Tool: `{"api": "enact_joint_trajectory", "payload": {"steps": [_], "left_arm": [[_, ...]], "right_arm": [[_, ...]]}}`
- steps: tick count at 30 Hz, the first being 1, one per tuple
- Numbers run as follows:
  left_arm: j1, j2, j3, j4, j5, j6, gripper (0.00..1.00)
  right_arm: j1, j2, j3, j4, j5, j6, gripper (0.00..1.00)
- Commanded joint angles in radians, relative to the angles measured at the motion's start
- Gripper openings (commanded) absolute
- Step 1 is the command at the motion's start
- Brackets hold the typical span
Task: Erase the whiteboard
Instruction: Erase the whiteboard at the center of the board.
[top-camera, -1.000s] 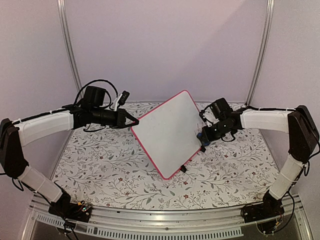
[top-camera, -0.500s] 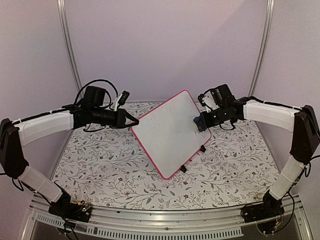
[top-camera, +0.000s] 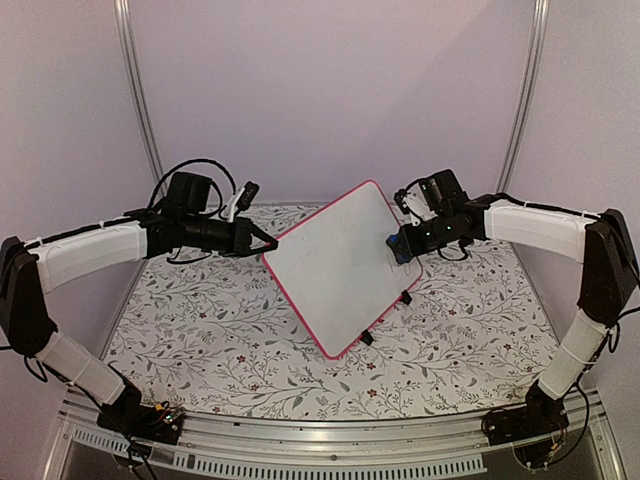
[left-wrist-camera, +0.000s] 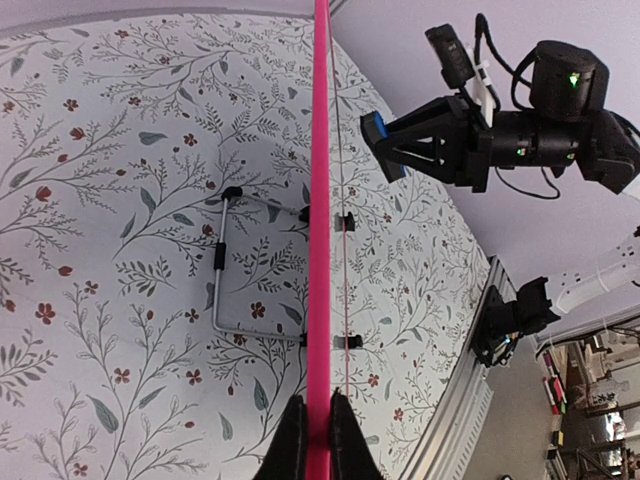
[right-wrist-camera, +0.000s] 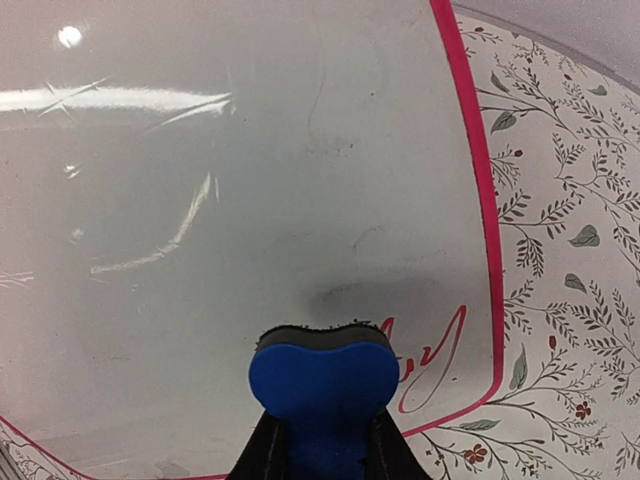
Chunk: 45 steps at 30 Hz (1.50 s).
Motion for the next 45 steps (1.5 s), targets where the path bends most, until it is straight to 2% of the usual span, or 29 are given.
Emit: {"api": "enact_joint_trajectory", "payload": {"steps": [1, 6, 22, 28, 38, 42, 45], "left_arm": [[0.003, -0.002, -0.002, 0.025, 0.045, 0.036, 0.0], [0.024, 0.014, 0.004, 0.029, 0.077, 0.024, 0.0], [0.031, -0.007, 0.003, 0.023, 0.048, 0.032, 0.0], [0.033, 0.01, 0.008, 0.026, 0.063, 0.027, 0.0], [0.033, -0.019, -0.01, 0.031, 0.024, 0.033, 0.0], [0.031, -0.004, 0.002, 0.028, 0.066, 0.018, 0.0], [0.031, -0.031, -0.008, 0.03, 0.038, 0.026, 0.0]], "right_arm": [[0.002, 0.01, 0.026, 0.012, -0.009, -0.016, 0.0], [0.001, 0.014, 0.03, 0.014, 0.004, -0.026, 0.0], [-0.031, -0.009, -0.028, 0.061, -0.021, -0.009, 0.0], [-0.036, -0.022, 0.03, 0.024, -0.01, -0.029, 0.0], [-0.037, -0.057, -0.035, 0.024, -0.017, -0.008, 0.0], [-0.036, -0.014, 0.013, -0.003, -0.042, -0.051, 0.0], [-0.037, 0.005, -0.007, 0.017, -0.057, -0.057, 0.0]]}}
